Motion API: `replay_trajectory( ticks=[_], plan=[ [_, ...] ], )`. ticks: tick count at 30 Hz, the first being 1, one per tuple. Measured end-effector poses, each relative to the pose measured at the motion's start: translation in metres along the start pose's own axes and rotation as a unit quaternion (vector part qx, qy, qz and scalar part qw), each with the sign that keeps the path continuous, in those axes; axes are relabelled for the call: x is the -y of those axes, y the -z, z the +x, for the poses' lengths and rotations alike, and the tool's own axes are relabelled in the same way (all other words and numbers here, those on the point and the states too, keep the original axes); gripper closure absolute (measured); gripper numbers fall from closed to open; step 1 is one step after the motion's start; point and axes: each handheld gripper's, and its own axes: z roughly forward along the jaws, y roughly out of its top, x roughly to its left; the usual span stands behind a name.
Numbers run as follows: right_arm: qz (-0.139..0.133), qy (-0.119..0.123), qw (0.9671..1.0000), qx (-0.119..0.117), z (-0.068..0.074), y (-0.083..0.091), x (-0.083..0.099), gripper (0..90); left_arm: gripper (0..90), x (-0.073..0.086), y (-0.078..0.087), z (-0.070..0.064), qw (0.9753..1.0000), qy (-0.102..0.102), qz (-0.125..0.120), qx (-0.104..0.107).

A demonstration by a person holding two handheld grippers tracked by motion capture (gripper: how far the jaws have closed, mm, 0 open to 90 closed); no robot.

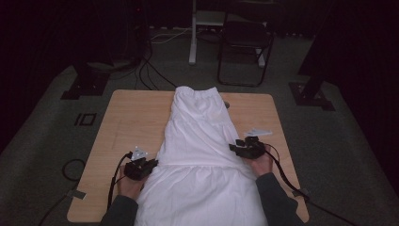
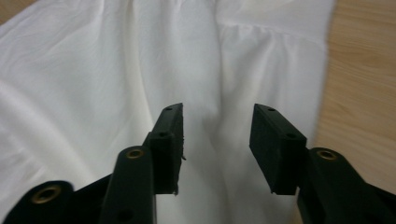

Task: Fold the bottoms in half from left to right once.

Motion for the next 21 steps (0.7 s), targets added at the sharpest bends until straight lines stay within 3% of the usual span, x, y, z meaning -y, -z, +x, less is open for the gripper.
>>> replay_trajectory(
  ticks=[1,4,5,6,7,9,10,11,12,13,14,15,16,18,19,21],
  plan=[
    [0.011,-0.008,0.9999,-0.007,0.000,-0.017,-0.006,47.5,85.0,0.001,0.000,0.000,1.0000,-0.001,-0.001,0.000],
    [0.015,-0.018,0.9994,-0.026,0.000,-0.028,-0.009,47.5,85.0,0.001,-0.001,0.000,1.0000,-0.001,-0.001,0.000],
    [0.030,-0.019,0.9989,-0.031,0.001,-0.037,-0.010,53.6,84.9,0.001,-0.001,0.000,1.0000,-0.001,0.001,0.000],
    [0.030,-0.019,0.9989,-0.031,0.001,-0.037,-0.010,53.6,84.9,0.001,-0.001,0.000,1.0000,-0.001,0.001,0.000],
    [0.059,-0.003,0.9975,-0.038,0.002,-0.045,-0.009,77.7,84.9,0.002,-0.001,0.000,1.0000,-0.001,0.000,-0.001],
    [0.053,0.015,0.9985,0.003,0.002,-0.040,-0.011,88.0,85.5,0.002,0.000,0.000,1.0000,-0.001,0.001,0.000],
    [0.030,0.012,0.9993,0.019,0.000,-0.032,-0.013,88.6,86.0,0.003,0.000,0.000,1.0000,0.000,0.002,0.001],
    [0.030,0.012,0.9993,0.019,0.000,-0.032,-0.013,88.6,86.5,0.003,0.000,0.000,1.0000,0.000,0.002,0.001],
    [0.006,0.006,0.9991,0.042,-0.003,-0.022,-0.016,88.8,86.5,0.004,0.001,-0.001,1.0000,0.002,0.001,0.001],
    [-0.033,-0.003,0.9957,0.086,-0.014,0.000,-0.022,88.9,86.8,0.003,0.001,-0.001,0.9999,0.004,-0.001,0.015],
    [-0.033,-0.003,0.9957,0.086,-0.014,0.000,-0.022,88.9,86.9,0.003,0.001,-0.001,0.9999,0.004,-0.001,0.015],
    [-0.045,-0.006,0.9940,0.099,-0.021,0.012,-0.025,88.8,86.9,0.002,0.001,-0.005,0.9997,-0.002,-0.003,0.024],
    [-0.042,-0.003,0.9939,0.102,-0.022,0.012,-0.024,88.8,86.8,0.000,-0.001,-0.011,0.9997,-0.017,0.003,0.016],
    [-0.033,0.003,0.9935,0.109,-0.022,0.010,-0.023,88.7,86.6,0.000,-0.002,-0.013,0.9996,-0.023,0.008,0.012],
    [-0.008,0.012,0.9931,0.117,-0.022,-0.002,-0.015,88.4,79.3,0.000,-0.003,-0.014,0.9996,-0.023,0.010,0.012],
    [-0.001,0.011,0.9932,0.116,-0.024,-0.006,-0.011,88.2,74.3,0.000,-0.002,-0.011,0.9997,-0.016,0.006,0.015]
  ],
)
